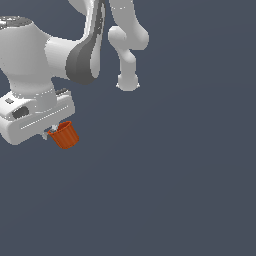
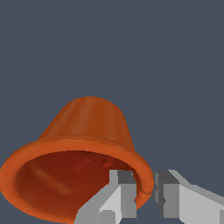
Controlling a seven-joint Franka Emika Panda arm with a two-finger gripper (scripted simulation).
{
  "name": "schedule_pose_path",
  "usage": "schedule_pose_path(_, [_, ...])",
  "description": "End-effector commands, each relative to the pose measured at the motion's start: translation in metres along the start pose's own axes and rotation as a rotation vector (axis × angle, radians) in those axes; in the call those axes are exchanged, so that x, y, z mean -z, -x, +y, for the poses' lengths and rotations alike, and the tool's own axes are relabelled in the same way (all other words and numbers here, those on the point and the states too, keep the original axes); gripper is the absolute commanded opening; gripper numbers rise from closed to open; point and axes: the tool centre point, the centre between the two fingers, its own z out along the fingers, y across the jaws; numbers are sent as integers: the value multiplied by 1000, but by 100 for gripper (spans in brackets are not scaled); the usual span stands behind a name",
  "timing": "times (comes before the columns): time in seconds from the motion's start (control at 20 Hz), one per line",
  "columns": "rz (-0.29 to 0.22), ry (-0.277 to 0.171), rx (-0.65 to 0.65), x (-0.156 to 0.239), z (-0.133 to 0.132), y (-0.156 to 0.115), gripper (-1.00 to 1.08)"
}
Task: Pick up the object and move it to a goal position.
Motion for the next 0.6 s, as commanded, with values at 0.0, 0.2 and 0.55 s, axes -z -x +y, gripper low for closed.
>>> schedule_pose_path(0.0, [15, 9, 15, 3, 7, 4, -100])
schedule_pose_path(0.2, [30, 15, 28, 6, 13, 8, -100])
schedule_pose_path(0.55, [37, 16, 35, 6, 16, 10, -100])
